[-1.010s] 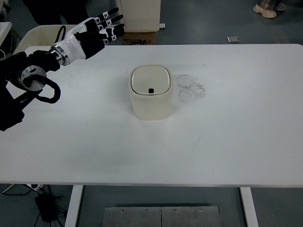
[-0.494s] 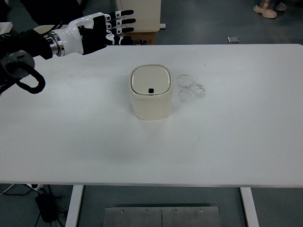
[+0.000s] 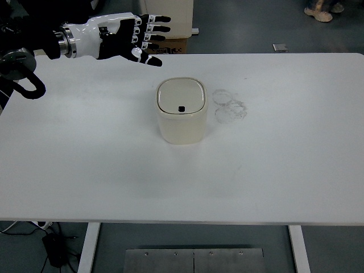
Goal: Open trash can
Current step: 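Swing the left hand up and over toward the cream trash can lid, then lower the left hand fingertips onto the lid's far edge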
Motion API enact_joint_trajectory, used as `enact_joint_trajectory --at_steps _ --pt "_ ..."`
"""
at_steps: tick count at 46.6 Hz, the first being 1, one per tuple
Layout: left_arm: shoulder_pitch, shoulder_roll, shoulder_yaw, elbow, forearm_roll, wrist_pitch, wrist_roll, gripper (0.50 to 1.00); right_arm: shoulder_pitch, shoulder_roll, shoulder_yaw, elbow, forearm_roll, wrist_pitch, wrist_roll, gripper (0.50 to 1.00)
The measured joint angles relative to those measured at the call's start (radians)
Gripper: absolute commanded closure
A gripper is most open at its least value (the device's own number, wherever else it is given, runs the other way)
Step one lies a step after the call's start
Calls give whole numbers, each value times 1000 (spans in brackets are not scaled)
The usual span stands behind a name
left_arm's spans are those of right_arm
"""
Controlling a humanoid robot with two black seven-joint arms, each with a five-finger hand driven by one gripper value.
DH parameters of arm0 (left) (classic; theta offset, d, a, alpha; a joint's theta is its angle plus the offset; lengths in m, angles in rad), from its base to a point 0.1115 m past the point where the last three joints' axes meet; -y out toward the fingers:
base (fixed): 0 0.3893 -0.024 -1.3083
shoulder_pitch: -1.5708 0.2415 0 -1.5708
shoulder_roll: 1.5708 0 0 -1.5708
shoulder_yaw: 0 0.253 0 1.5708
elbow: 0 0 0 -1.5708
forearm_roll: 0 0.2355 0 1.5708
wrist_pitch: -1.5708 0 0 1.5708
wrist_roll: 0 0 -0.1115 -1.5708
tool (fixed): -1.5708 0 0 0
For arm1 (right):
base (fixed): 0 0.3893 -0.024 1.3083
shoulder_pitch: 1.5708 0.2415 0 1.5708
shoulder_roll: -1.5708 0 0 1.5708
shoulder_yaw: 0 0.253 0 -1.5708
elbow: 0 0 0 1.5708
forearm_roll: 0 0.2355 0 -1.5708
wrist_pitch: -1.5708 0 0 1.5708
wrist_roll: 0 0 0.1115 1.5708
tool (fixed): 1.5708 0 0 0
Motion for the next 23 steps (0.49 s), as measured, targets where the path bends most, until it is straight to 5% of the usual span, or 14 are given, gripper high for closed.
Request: enact_joint_trajectory --at_steps 23 --pt "-25 -3 0 -8 216 -68 19 500 0 0 0 0 0 0 0 507"
